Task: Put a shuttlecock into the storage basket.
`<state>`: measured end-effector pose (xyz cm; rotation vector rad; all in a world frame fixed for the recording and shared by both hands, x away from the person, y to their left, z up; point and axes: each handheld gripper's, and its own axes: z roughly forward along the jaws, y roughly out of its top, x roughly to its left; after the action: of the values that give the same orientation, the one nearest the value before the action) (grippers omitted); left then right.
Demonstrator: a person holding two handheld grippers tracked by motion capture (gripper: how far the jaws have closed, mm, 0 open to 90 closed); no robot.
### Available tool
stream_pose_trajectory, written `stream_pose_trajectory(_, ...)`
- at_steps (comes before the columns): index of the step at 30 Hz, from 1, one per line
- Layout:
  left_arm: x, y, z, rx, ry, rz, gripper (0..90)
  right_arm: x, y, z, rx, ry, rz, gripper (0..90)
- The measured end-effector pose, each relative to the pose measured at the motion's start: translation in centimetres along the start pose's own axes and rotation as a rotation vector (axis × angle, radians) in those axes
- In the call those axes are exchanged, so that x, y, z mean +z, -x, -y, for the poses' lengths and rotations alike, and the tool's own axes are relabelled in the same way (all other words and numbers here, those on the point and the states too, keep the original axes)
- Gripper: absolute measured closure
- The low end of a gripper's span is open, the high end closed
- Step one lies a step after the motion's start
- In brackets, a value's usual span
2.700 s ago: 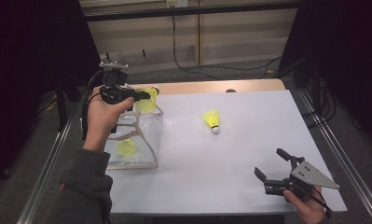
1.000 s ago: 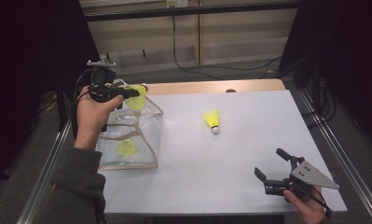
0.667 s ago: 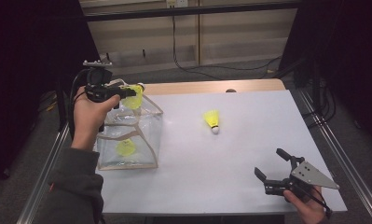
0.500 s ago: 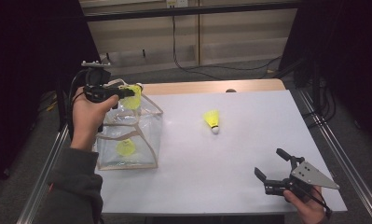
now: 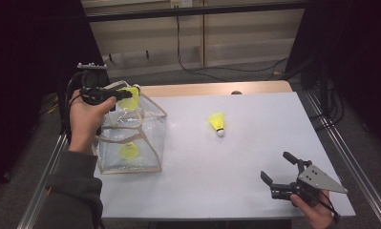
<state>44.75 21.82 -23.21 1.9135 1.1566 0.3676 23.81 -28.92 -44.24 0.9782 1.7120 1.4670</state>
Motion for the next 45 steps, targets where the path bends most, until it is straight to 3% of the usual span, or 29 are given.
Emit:
stream_pose_trajectory(31, 0.3, -2.5, 0.5, -0.052, -0.003, -0.080, 83.4, 0.0, 0.0, 0.0, 0.000, -0.001, -0.001, 0.9)
stream_pose_trajectory(45, 0.8, -3.0, 0.5, -0.067, -0.014, -0.117, 83.3, 0.0, 0.0, 0.0, 0.001, -0.002, -0.002, 1.0)
